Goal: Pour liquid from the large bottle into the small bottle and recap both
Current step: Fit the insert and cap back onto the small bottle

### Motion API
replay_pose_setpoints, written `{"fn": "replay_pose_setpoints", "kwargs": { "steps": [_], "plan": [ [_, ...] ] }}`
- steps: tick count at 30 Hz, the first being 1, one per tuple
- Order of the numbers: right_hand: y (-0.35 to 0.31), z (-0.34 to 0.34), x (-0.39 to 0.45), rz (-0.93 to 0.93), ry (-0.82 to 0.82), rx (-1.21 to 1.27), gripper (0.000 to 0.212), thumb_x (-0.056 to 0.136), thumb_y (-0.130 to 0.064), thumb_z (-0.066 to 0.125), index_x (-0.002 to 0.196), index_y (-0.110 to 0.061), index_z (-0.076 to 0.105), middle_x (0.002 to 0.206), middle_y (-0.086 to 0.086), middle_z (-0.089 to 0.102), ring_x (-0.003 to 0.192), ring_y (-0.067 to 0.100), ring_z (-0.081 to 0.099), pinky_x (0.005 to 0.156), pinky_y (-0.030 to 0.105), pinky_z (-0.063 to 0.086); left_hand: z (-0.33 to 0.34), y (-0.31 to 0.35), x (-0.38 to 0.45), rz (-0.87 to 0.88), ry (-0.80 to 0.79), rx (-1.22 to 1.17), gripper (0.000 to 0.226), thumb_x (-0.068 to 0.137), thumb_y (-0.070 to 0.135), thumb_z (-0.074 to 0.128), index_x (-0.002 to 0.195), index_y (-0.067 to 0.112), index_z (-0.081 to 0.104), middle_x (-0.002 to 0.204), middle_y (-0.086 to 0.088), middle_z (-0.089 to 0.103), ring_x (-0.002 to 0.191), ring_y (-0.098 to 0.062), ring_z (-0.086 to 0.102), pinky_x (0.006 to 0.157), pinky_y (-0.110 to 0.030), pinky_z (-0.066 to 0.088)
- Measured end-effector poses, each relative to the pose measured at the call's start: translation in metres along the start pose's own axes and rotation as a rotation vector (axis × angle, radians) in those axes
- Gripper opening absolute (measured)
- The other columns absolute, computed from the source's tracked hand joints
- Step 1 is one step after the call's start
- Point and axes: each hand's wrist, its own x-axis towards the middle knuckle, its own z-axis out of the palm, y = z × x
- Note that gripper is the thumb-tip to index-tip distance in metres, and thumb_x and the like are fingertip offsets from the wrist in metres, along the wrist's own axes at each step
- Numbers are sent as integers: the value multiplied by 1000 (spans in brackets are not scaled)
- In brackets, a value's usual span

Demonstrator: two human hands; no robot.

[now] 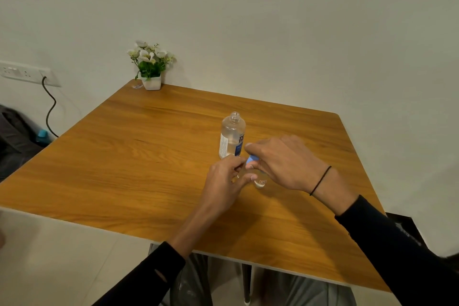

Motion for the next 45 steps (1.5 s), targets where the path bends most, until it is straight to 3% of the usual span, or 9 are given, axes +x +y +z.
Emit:
{"fn": "replay_pose_setpoints", "kwargs": {
  "steps": [5,9,13,17,19,22,29,36,45],
  "plan": [
    [-1,5,-4,254,139,279,47,95,-78,42,104,-33,51,78,-15,55,64,9,53,52,20,38,2,-6,3,-52,16,-61,26,90,20,85,115,17,79,102,8,78,100,-9,74,87,-34,65],
    [16,31,-38,578,382,864,44,92,-35,77,129,-27,54,99,-8,66,69,13,59,58,19,48,-2,-24,1,-149,-8,-62,26,88,16,87,112,18,78,99,12,79,95,6,73,77,-10,57],
    [-6,72,-60,729,96,1083,65,83,-23,86,138,-32,51,122,-12,62,81,14,65,72,31,59,0,-28,5,-167,-27,-52,33,87,13,88,118,17,76,106,16,77,100,11,71,82,-5,53],
    [-19,102,-51,694,127,976,28,90,-22,81,111,-26,62,89,-3,67,74,19,66,68,41,57,16,-26,14,-154,-95,-35,42,86,10,88,124,19,75,106,26,73,101,23,65,81,1,49],
    [-8,106,-55,718,164,904,24,91,-26,81,106,-29,62,85,-8,67,73,13,66,65,33,55,30,-25,21,-128,-118,-4,41,86,6,87,124,18,75,106,32,67,101,28,61,80,4,46],
    [26,112,-74,808,251,809,23,87,-26,83,98,-25,63,80,-9,67,69,8,64,62,28,51,61,-19,47,-70,-147,104,29,88,8,85,114,16,74,98,17,64,93,3,64,77,2,44],
    [160,130,-78,1049,303,757,24,92,-24,79,109,-18,63,88,3,72,77,22,71,74,47,61,164,-6,169,-90,-147,147,30,89,13,83,118,11,75,106,-3,77,100,-22,72,90,-41,59],
    [285,175,-24,1116,389,716,10,101,-24,67,106,-22,58,95,-1,68,85,20,68,67,23,51,252,-22,310,-116,-91,158,22,94,14,80,116,15,73,100,3,73,96,-19,71,88,-40,62],
    [349,221,21,1175,456,673,24,94,-28,78,99,-10,64,90,8,71,78,26,72,76,41,58,276,-55,381,-34,42,303,25,86,33,89,88,18,70,75,12,62,70,-11,62,65,-29,46]
  ]
}}
